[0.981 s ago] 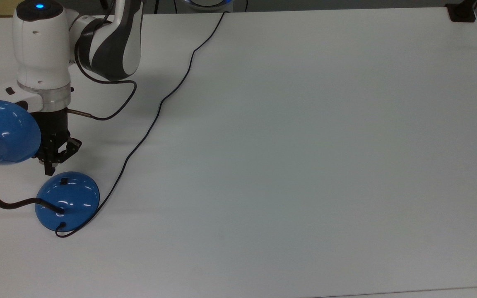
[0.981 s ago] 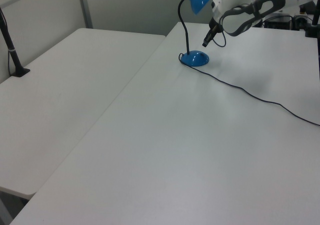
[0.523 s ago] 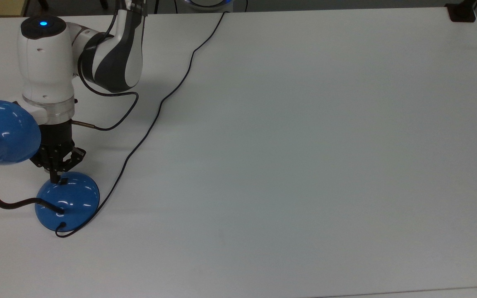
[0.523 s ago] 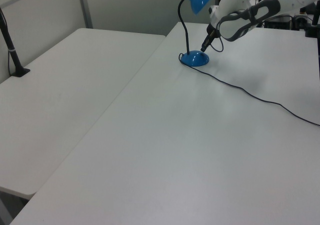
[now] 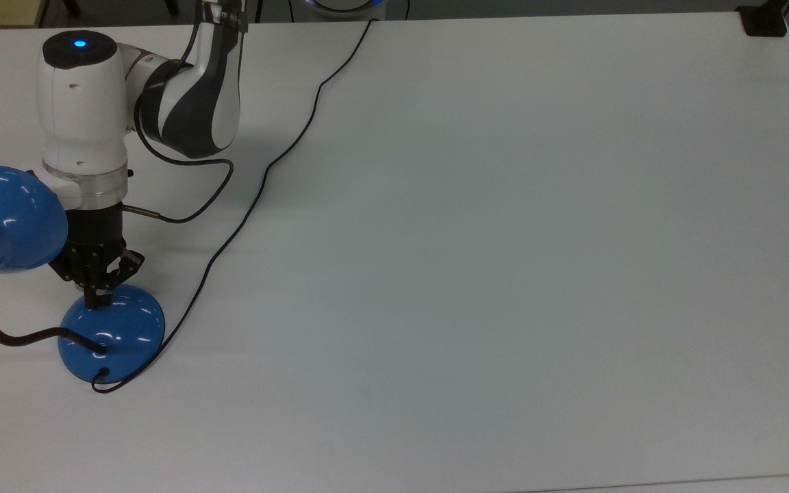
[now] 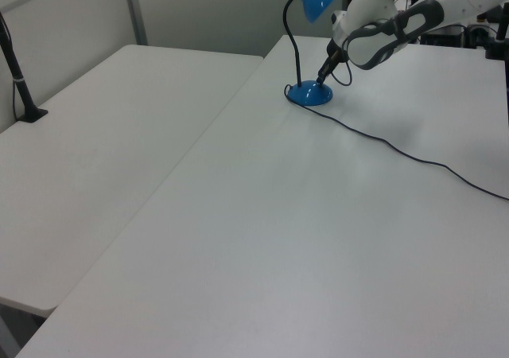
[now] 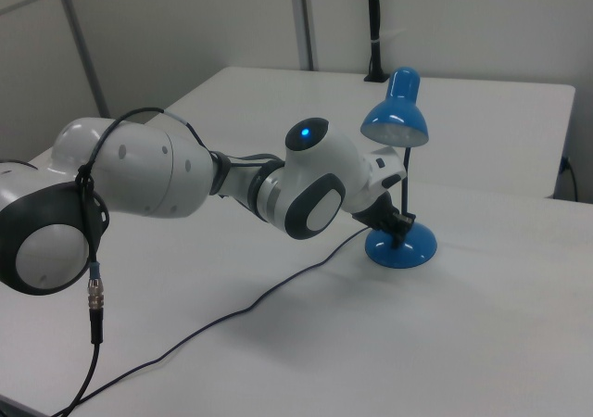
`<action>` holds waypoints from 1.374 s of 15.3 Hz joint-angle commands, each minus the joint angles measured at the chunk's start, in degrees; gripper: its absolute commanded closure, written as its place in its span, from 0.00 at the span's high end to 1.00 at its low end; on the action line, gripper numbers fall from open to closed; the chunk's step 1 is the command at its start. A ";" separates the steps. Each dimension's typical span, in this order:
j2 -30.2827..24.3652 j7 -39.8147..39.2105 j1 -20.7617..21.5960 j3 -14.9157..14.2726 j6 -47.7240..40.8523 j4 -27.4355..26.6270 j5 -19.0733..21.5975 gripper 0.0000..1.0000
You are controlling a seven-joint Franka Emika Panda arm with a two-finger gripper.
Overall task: Turn on the lamp
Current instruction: 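Press down on the switch on the lamp base with the gripper, then lift the gripper up and away from the lamp base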
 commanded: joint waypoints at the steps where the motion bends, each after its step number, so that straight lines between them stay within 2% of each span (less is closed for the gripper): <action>1: 1.90 1.23 0.64 -0.04 1.63 0.96 0.34 0.00; 5: 1.12 0.96 0.56 -0.04 1.46 0.87 0.33 0.00; 7: -2.74 0.70 0.47 -0.04 0.32 -0.53 0.25 0.00; 9: -6.43 0.52 0.55 0.05 -7.11 -2.73 -0.19 0.00; 10: -7.67 0.61 0.47 -0.04 -11.77 -2.65 -0.19 0.05; 11: -8.90 0.52 0.47 -0.04 -15.82 -2.65 -0.28 0.12; 12: -10.04 0.52 0.47 -0.04 -19.25 -2.65 -0.37 0.30; 14: -12.59 0.61 0.64 -0.04 -26.63 -2.65 -0.46 0.97; 15: -13.99 0.61 1.34 -0.04 -30.24 -2.65 -0.46 1.00; 21: -26.29 -1.05 4.95 0.14 -53.53 -2.82 -2.21 1.00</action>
